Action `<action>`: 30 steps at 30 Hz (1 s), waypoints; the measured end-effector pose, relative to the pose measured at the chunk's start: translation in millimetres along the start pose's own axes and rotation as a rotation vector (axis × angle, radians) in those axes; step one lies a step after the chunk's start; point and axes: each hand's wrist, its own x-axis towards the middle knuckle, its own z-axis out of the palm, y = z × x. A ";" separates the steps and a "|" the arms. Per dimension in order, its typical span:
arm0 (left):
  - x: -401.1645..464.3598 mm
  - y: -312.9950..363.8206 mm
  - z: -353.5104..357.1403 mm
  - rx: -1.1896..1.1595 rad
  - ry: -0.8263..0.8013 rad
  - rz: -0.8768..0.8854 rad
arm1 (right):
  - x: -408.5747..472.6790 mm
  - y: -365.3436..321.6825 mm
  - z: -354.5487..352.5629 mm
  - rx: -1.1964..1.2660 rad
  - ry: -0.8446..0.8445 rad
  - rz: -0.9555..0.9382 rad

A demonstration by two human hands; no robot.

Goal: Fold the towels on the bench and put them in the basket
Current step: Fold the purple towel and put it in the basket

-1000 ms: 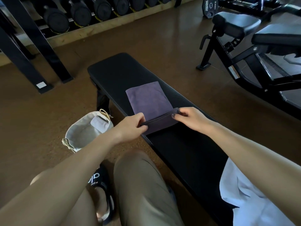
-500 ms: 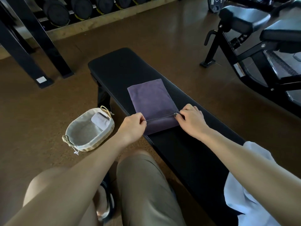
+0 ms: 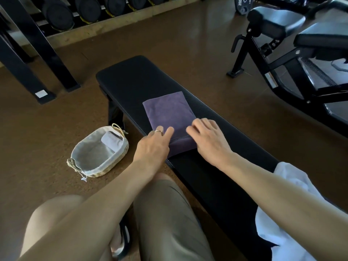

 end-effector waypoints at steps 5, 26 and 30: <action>-2.1 -0.6 -3.0 -0.162 0.033 -0.006 | 0.0 6.8 0.7 0.180 -0.016 0.173; 11.8 -17.6 0.6 -0.248 -0.127 -0.023 | 4.5 21.2 7.4 0.248 -0.132 0.301; 11.0 -13.9 1.2 -0.018 0.003 0.030 | 3.9 18.5 5.2 0.141 -0.057 0.127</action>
